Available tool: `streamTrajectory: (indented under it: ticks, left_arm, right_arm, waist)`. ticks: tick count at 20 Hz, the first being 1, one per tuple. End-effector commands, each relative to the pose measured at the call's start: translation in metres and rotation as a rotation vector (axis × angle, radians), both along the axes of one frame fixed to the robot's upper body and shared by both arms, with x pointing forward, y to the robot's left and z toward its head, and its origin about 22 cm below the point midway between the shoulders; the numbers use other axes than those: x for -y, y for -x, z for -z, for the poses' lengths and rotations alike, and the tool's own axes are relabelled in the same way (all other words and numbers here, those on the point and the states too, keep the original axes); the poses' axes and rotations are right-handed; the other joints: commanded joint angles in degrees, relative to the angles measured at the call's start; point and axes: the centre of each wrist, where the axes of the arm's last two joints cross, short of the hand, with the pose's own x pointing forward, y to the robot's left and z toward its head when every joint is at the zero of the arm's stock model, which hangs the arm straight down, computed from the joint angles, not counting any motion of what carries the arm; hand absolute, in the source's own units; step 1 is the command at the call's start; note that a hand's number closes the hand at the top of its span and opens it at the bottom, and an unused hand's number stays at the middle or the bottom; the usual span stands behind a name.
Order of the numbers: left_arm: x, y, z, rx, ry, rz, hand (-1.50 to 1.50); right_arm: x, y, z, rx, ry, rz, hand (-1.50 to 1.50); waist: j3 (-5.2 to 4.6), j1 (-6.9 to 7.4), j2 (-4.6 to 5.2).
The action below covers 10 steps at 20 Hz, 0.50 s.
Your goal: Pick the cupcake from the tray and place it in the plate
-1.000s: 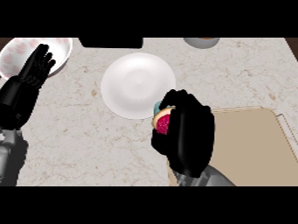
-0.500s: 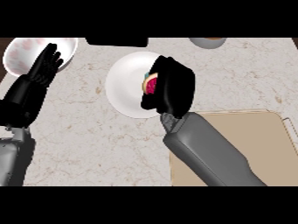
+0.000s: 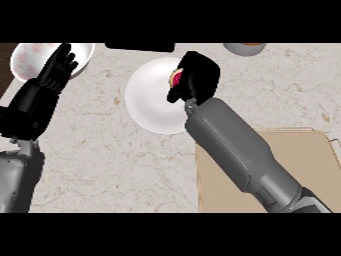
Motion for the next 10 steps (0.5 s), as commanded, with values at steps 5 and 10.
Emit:
streamTrajectory:
  ticks: [5, 10]
  left_arm:
    - [0.012, 0.001, 0.003, 0.018, 0.012, 0.038, 0.0]
    - [0.023, -0.008, 0.007, 0.013, -0.007, 0.041, 0.0]
  right_arm:
    - [0.019, -0.025, 0.021, -0.033, -0.182, 0.177, -1.5]
    - [0.017, -0.026, 0.018, 0.039, -0.289, 0.13, -1.5]
  waist:
    - [0.05, 2.54, 0.91]
    - [0.12, 3.51, 1.49]
